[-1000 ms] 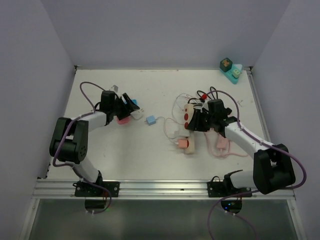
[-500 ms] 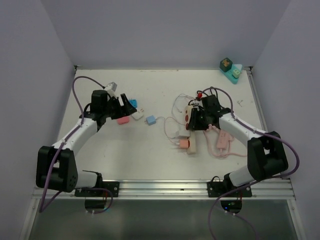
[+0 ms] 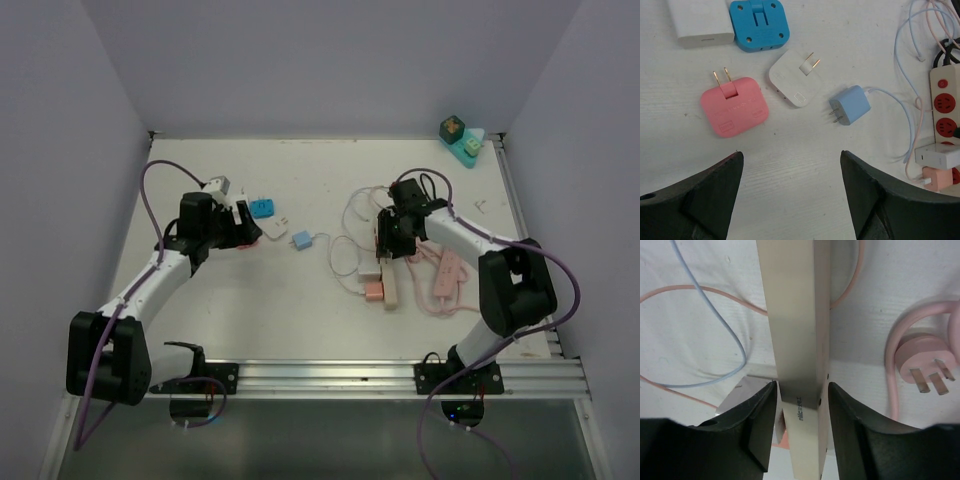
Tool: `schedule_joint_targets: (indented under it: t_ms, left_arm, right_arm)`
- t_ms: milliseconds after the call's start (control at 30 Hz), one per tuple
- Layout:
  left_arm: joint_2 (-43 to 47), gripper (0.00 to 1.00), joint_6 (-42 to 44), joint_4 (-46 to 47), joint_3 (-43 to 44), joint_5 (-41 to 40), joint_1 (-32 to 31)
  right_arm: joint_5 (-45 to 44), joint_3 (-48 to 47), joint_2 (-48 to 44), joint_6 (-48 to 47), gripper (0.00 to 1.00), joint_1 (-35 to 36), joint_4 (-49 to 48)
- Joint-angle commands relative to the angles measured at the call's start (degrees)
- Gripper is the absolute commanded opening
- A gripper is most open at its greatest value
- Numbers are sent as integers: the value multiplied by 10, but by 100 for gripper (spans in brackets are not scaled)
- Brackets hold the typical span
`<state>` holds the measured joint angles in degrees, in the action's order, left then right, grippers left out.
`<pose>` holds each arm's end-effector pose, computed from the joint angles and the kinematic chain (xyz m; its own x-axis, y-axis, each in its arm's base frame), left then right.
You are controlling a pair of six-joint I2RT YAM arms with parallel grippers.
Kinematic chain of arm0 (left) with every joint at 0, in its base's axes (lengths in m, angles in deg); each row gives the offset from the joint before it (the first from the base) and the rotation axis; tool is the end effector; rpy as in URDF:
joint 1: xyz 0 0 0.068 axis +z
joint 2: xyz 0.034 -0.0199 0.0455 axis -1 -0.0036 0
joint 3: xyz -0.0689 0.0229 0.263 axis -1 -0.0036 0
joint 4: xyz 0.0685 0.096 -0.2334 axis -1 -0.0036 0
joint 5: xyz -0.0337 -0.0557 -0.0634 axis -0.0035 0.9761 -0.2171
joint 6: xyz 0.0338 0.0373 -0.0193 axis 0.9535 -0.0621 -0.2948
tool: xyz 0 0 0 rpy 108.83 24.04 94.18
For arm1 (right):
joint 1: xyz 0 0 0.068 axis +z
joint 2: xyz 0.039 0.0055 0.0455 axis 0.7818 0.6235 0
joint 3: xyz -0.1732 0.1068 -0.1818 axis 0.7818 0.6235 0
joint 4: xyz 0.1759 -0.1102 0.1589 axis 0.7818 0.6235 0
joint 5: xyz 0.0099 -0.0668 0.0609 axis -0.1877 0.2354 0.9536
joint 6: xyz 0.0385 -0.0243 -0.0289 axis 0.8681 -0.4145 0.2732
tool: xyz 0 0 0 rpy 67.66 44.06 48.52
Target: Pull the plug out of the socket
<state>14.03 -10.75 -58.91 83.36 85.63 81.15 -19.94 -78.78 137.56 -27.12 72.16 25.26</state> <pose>0.2578 -0.0474 0.2298 -0.6981 -0.2763 -0.6605 0.0551 0.8991 -0.4343 0.2979 0.1160 0.1913 -0.9400 0.0799 -0.3316 -0.0001 0.9721 0.2345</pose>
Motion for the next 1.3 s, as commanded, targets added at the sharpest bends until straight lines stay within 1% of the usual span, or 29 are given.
schedule_joint_targets:
  t_ms: [0,33,67,200,333,533,933,967,1000,1067,1100,1167,1200,1267]
  left_arm:
    - [19,82,21,12,4,-29,4]
    - [21,82,21,12,3,-30,4]
    - [24,82,21,12,3,-35,4]
    - [29,81,21,13,5,-42,5]
    - [33,81,21,13,5,-48,5]
    - [37,81,22,13,5,-49,5]
    - [41,81,20,13,2,-50,5]
    - [41,81,19,13,3,-49,5]
    - [41,81,19,14,1,-48,5]
    - [41,81,21,15,1,-48,5]
    - [42,81,22,14,1,-47,5]
    - [46,81,31,16,0,-39,5]
    - [49,80,32,20,0,-37,5]
    - [56,80,33,29,-3,-30,5]
  right_arm:
    - [-45,-54,8,12,50,3,24]
    - [-47,-73,13,12,54,4,28]
    - [-57,-82,17,13,55,6,40]
    - [-86,-124,40,15,56,9,57]
    - [-106,-169,83,18,54,17,83]
    - [-129,-209,132,24,52,35,108]
    - [-157,-216,200,40,43,51,110]
    - [-158,-216,201,42,42,52,105]
    - [-157,-214,203,42,35,52,103]
    - [-159,-214,207,44,27,52,100]
    - [-159,-214,207,43,18,52,99]
    - [-154,-213,197,41,7,52,97]
    - [-150,-207,188,40,0,52,92]
    - [-134,-202,153,35,0,52,78]
